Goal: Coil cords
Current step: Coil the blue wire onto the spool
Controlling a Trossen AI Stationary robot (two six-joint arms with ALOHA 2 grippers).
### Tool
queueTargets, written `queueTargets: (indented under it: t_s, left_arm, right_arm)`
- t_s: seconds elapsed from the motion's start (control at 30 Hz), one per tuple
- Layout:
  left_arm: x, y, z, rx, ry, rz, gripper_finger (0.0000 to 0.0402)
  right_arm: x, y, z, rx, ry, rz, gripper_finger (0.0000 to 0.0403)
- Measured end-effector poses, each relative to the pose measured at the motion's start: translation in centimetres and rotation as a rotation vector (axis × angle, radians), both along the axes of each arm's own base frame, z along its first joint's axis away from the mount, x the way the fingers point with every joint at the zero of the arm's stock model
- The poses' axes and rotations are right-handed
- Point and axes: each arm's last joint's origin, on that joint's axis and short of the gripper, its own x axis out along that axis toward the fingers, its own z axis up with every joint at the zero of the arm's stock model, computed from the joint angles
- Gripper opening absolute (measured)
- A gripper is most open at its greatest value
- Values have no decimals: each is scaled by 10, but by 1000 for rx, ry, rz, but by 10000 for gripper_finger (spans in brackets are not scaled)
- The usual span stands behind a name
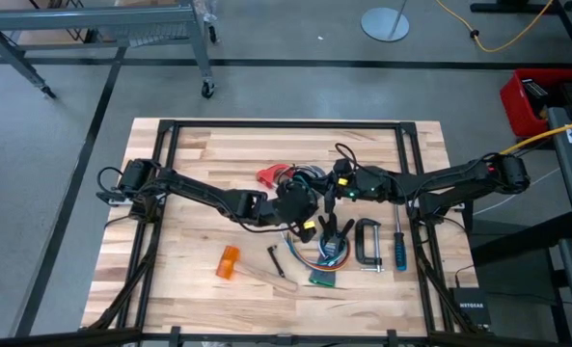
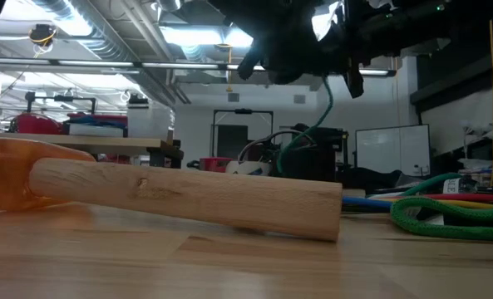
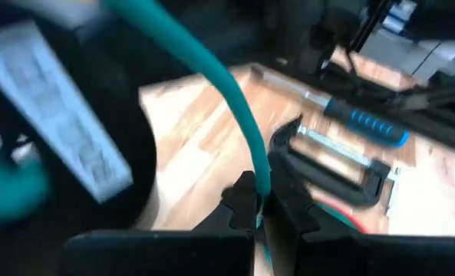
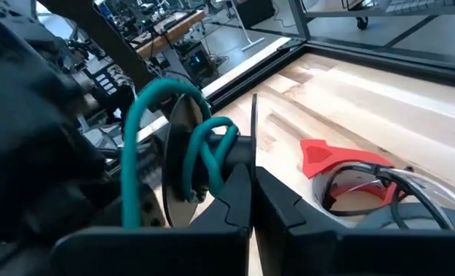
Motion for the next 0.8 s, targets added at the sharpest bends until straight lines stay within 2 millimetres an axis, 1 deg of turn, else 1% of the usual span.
queueTargets:
  t_s: [0.23,0.33,0.53,0.8]
  left_arm:
    - [-4,1,-7,-47,59,26,0]
    - [-5,1,-10,-64,85,34,0]
    - [-7,1,-12,-61,115,44,0]
    - [-15,-13,-18,-23,204,2,0]
  right_arm:
    - [1,0,3,2,-35,10,4]
    - [2,2,7,11,-75,60,4]
    - [2,3,9,8,-91,82,4]
    - [0,2,10,-39,-73,99,4]
